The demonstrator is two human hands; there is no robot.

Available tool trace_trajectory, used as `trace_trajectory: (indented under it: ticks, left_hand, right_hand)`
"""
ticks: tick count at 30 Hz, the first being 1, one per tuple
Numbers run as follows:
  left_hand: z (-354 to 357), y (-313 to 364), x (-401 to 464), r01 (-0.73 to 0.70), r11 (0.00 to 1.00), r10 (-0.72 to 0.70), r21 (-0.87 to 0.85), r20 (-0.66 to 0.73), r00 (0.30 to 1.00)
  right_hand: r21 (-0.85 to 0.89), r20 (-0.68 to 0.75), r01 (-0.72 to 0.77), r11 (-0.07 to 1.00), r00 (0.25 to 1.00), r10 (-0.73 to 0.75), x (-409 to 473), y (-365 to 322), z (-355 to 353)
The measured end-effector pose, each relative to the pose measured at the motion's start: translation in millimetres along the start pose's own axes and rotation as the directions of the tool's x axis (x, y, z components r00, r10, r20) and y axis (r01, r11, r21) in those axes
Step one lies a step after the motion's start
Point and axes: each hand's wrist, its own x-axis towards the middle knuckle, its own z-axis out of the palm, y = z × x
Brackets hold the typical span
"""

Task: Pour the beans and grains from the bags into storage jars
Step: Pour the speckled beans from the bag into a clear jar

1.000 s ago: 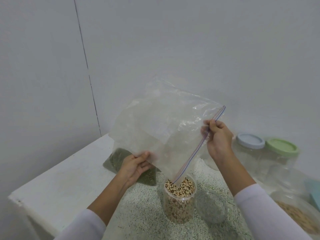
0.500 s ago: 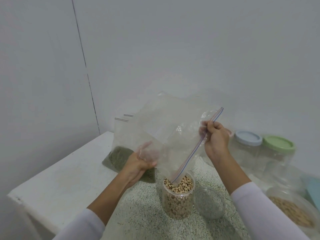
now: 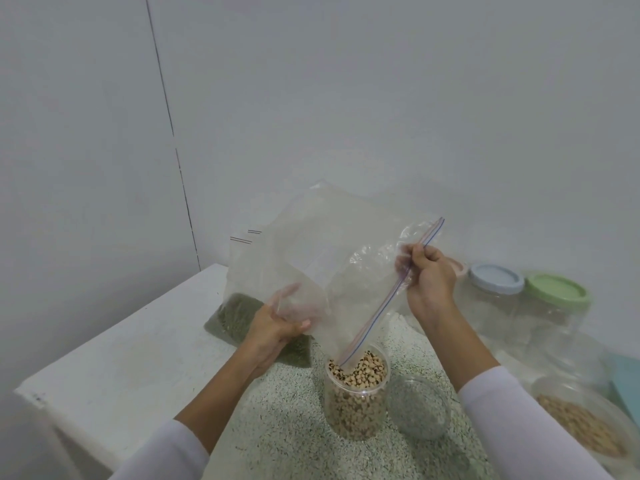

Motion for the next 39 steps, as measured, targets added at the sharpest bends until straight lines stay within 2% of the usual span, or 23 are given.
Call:
trace_trajectory:
  ticks: [3, 5, 15, 18, 22, 26, 32, 39]
  left_hand:
    - [-4, 3, 2, 0.021, 1.0, -0.019, -0.02, 0.055, 0.998]
    - [-6, 2, 4, 0.011, 1.0, -0.013, 0.026, 0.063, 0.998]
    - [-8, 2, 6, 0.004, 0.984, 0.004, 0.18, -0.044, 0.999]
    - [-5, -3, 5, 0.048, 0.99, -0.04, 0.131, -0.063, 0.997]
    - [-2, -5, 6, 0.08, 0.995, -0.081, 0.053, 0.012, 0.997]
    - [0, -4, 4, 0.095, 0.974, -0.11, 0.204, 0.063, 0.992]
    - [8, -2, 2, 0.069, 0.962, -0.051, 0.265, -0.075, 0.996]
    - [23, 1, 3, 0.033, 0.934, 0.006, 0.355, -0.108, 0.994]
  right_hand:
    - [-0.008, -0.003, 0.013, 1.0, 1.0, -0.013, 3, -3, 1]
    - [-0.009, -0.006, 0.025, 1.0, 1.0, -0.025, 5, -4, -1]
    - [0.013, 0.004, 0.014, 1.0, 1.0, -0.014, 8, -1, -5]
    - [0.023, -0.005, 0.014, 1.0, 1.0, -0.014, 9, 0, -4]
    - [0.005, -0.007, 0.014, 1.0, 1.0, -0.014, 9, 2, -1]
    - [-0.011, -0.011, 0.006, 1.0, 1.0, -0.007, 9, 3, 0]
    - [0.003, -0.002, 0.001, 1.0, 1.0, -0.001, 9, 2, 2]
    - [0.039, 0.006, -0.002, 0.999, 1.0, 0.002, 8, -2, 1]
